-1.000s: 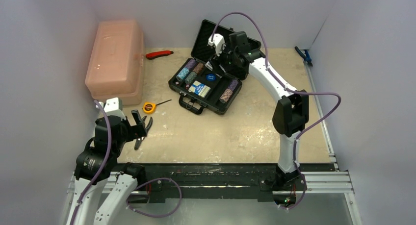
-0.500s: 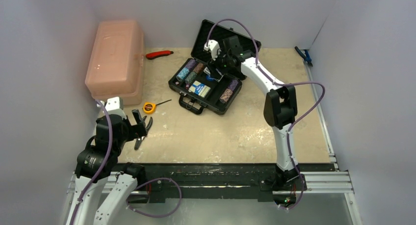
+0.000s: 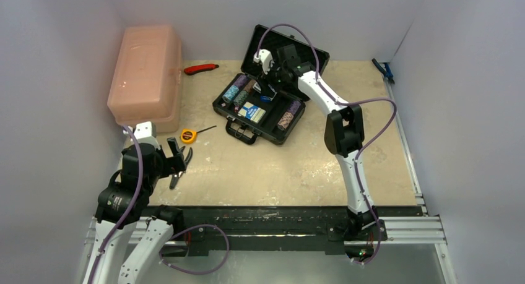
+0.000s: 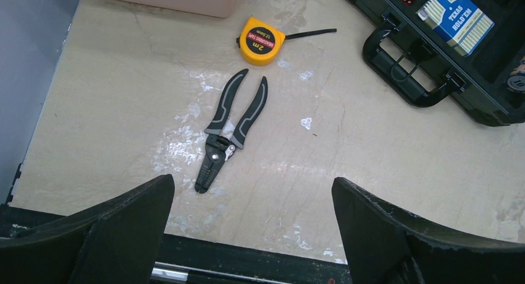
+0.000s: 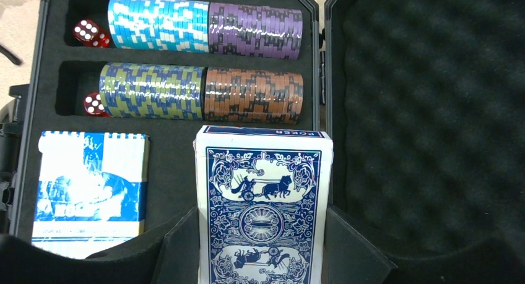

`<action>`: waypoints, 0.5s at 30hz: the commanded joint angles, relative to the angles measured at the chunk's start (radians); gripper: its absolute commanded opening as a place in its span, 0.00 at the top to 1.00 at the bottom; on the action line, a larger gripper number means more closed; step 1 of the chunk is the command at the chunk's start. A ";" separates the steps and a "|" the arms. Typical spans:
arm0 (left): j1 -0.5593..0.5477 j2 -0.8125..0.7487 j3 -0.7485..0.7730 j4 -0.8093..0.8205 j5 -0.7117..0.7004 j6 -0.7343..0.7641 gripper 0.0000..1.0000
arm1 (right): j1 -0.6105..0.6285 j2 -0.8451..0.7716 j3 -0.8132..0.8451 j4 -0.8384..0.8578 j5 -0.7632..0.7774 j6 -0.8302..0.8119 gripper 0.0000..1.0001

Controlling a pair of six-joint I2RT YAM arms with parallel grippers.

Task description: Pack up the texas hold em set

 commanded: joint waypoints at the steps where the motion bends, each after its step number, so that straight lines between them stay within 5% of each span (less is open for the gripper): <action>1: 0.011 0.013 0.001 0.033 -0.009 0.021 0.00 | -0.005 0.000 0.055 0.029 -0.026 -0.015 1.00; 15: 0.015 0.028 0.001 0.033 -0.007 0.022 0.00 | -0.005 0.060 0.066 0.048 -0.043 0.000 1.00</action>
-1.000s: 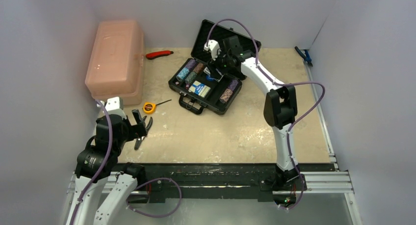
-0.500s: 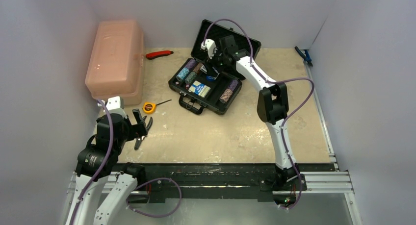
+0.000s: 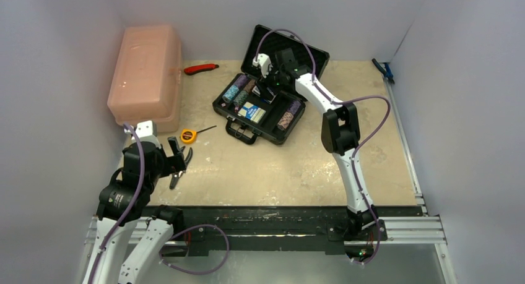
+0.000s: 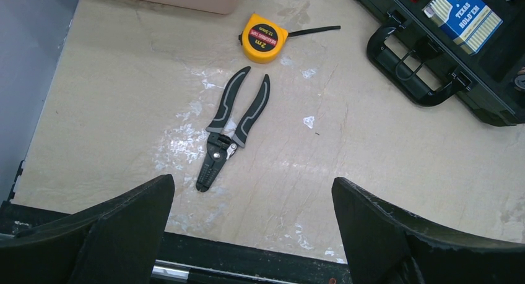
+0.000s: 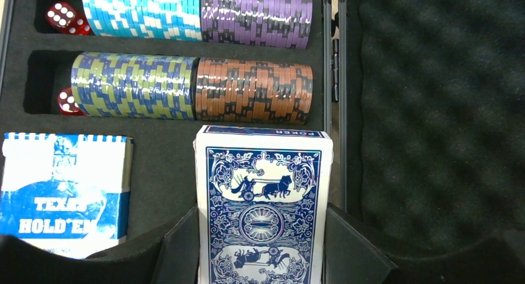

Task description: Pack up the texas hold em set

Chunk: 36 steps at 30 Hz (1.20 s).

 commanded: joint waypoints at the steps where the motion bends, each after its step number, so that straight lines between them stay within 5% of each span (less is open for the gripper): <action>1: 0.009 0.011 0.002 0.033 -0.007 0.022 0.00 | -0.005 -0.011 0.037 0.034 -0.030 0.000 1.00; 24: 0.011 0.011 0.004 0.033 0.001 0.024 0.00 | -0.005 -0.020 -0.072 -0.075 0.019 -0.024 1.00; 36: 0.011 0.005 0.003 0.033 0.004 0.023 0.00 | -0.006 -0.080 -0.257 -0.113 -0.035 0.013 1.00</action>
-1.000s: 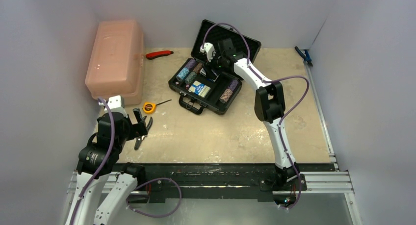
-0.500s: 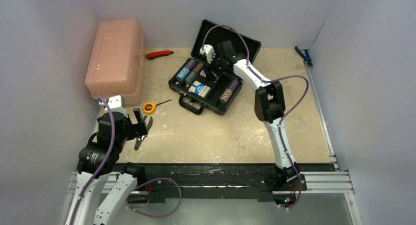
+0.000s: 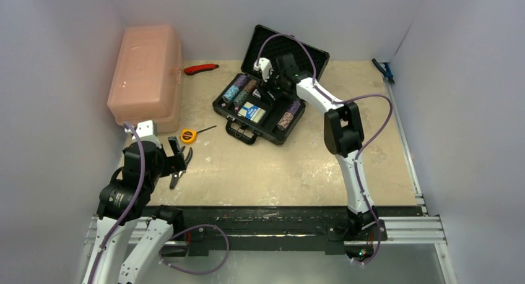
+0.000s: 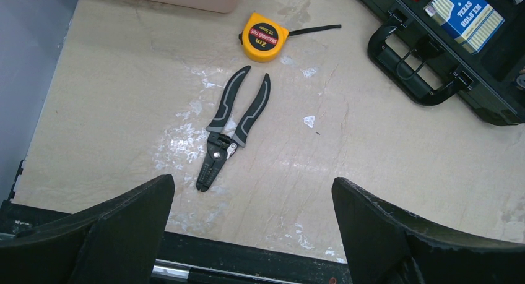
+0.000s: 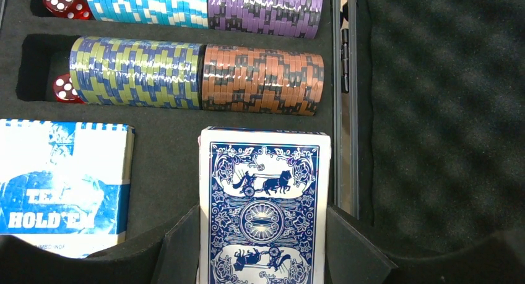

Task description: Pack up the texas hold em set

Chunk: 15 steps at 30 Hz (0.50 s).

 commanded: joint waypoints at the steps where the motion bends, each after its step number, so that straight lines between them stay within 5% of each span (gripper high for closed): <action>1: 0.010 -0.003 0.002 0.034 0.003 0.024 0.00 | -0.006 -0.040 -0.124 -0.211 -0.043 0.024 1.00; 8: 0.010 -0.005 0.003 0.035 0.010 0.026 0.00 | -0.006 -0.065 -0.214 -0.215 -0.026 0.031 1.00; 15: 0.012 -0.012 0.003 0.034 0.010 0.026 0.00 | -0.005 0.009 -0.127 -0.247 0.062 0.061 0.96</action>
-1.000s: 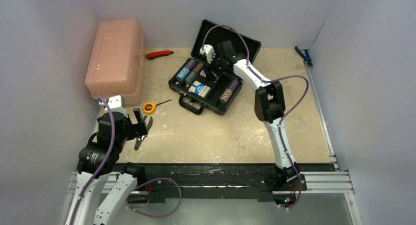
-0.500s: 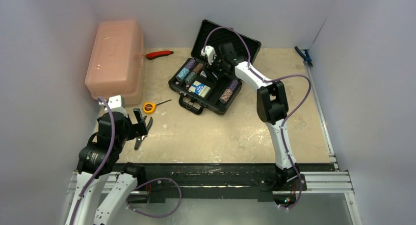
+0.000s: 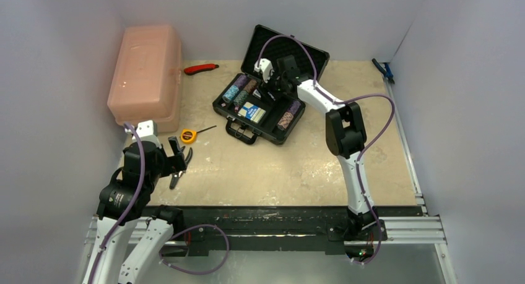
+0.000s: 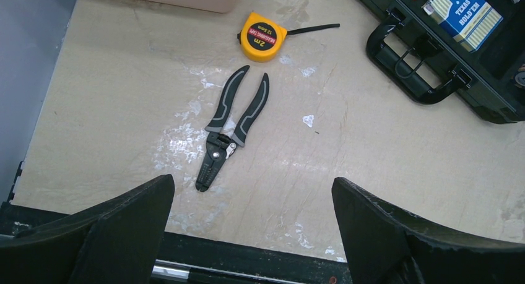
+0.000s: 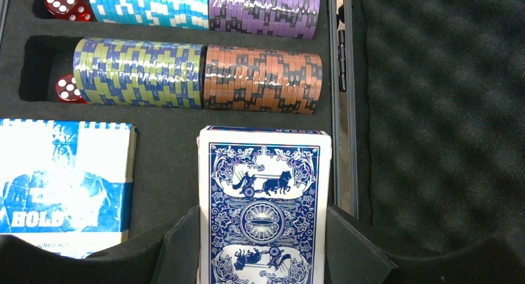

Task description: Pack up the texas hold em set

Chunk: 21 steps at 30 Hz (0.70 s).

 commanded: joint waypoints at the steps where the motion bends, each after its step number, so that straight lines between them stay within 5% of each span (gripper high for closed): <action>1: 0.011 -0.013 0.002 0.034 0.005 0.022 0.00 | -0.005 0.076 0.009 -0.358 0.065 0.057 0.90; 8: 0.012 -0.017 0.004 0.034 0.003 0.021 0.00 | -0.004 0.052 0.031 -0.358 0.092 0.080 0.39; 11: 0.012 -0.018 0.002 0.035 0.004 0.023 0.00 | -0.005 0.026 0.031 -0.358 0.092 0.087 0.25; 21: 0.012 -0.028 0.003 0.036 0.006 0.022 0.00 | -0.004 -0.071 0.054 -0.330 0.042 0.113 0.11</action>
